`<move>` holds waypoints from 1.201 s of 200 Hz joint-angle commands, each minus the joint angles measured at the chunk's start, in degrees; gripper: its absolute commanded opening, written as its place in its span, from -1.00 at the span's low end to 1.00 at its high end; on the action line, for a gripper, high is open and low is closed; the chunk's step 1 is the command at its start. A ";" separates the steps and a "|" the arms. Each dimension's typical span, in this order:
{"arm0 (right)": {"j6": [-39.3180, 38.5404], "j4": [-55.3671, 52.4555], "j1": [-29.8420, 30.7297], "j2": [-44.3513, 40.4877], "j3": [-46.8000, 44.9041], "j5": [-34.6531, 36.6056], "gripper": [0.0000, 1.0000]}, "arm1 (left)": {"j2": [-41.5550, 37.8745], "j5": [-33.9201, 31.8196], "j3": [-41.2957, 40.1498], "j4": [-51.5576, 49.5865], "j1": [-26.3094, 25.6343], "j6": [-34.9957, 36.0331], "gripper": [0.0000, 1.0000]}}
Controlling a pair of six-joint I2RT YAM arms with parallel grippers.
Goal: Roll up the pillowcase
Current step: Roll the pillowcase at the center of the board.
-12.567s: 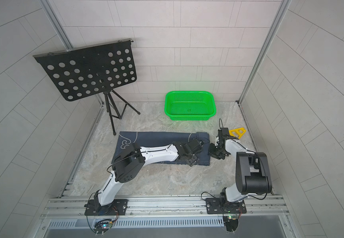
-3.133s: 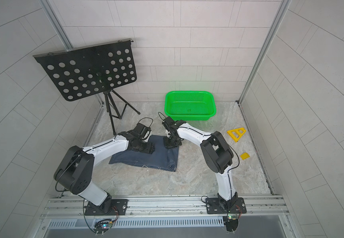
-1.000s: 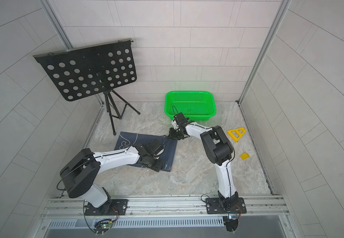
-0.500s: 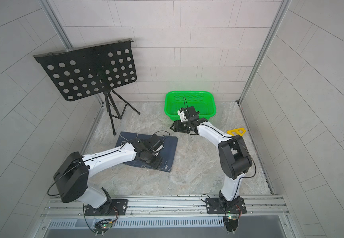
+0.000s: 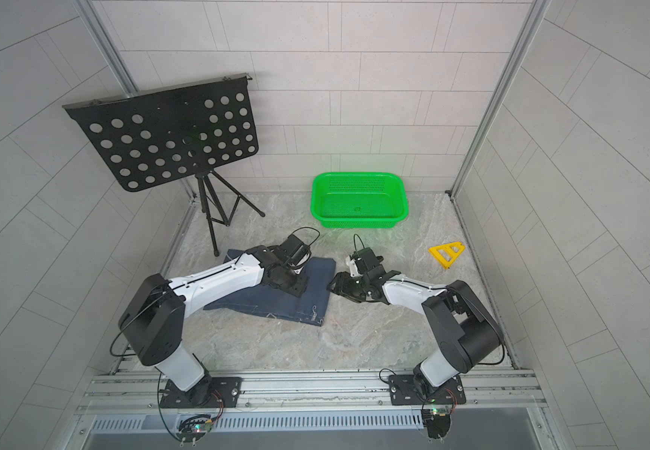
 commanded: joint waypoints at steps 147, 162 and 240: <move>19.85 39.48 -0.67 13.87 -7.01 -7.43 -0.07 | 5.80 -4.22 -6.41 7.49 0.16 1.92 -0.02; 19.71 39.87 -0.64 13.44 -6.92 -7.53 -0.23 | 5.93 -3.64 -6.16 7.23 0.10 1.62 -0.01; 12.18 26.45 -4.12 8.65 -5.77 -8.57 -0.99 | 3.25 0.69 -4.21 6.05 -0.04 -2.64 0.06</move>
